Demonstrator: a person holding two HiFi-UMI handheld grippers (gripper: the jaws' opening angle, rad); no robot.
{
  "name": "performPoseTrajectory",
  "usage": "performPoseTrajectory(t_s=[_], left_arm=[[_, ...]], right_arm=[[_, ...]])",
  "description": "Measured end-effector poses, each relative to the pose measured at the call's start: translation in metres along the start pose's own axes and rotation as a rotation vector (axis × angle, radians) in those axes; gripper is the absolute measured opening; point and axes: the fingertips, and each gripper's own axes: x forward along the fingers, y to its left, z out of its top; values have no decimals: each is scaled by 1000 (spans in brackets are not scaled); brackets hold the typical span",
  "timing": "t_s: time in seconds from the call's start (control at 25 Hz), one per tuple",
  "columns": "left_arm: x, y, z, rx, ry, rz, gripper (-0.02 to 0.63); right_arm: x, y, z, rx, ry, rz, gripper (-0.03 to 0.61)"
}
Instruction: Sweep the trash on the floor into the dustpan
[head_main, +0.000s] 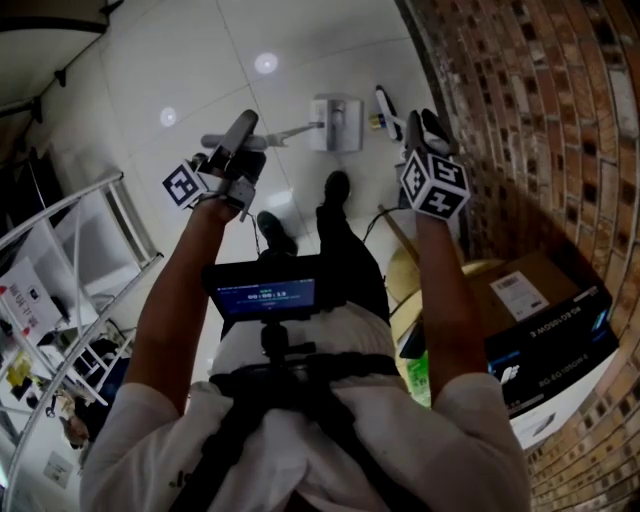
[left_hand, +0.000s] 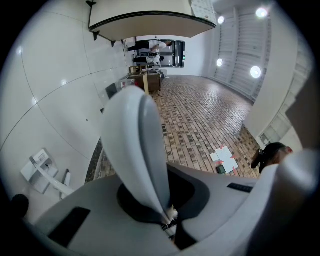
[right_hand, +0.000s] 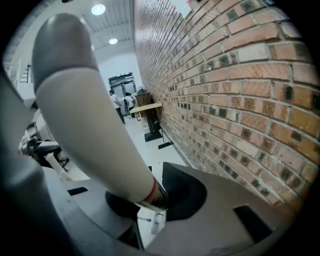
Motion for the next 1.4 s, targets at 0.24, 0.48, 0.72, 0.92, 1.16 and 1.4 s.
performPoseTrajectory(t_s=[0.24,0.48,0.72,0.92,1.16,1.4], left_arm=[[6,-1,-1,-13,-3,-13,0],[13,-10,-2,-45,2,-59,0],[25,-27,-18,-63,56,-111,0],[40,-36,-43,-75,129,-129,0],[49,-31,-66,-109,182,-108,0],[38,-11,-72,-122,178,-38,0]], right_arm=[[-28,7,22,135,-71,88,44],[-42,-26,34,153,-96,27,40],[-82,-68,63,74,-131,-96,37],[-94,-105,46,-4,-74,-206,37],[-93,-140,-11,-109,40,-307,35],[-101,-170,-59,154,49,-462,46]])
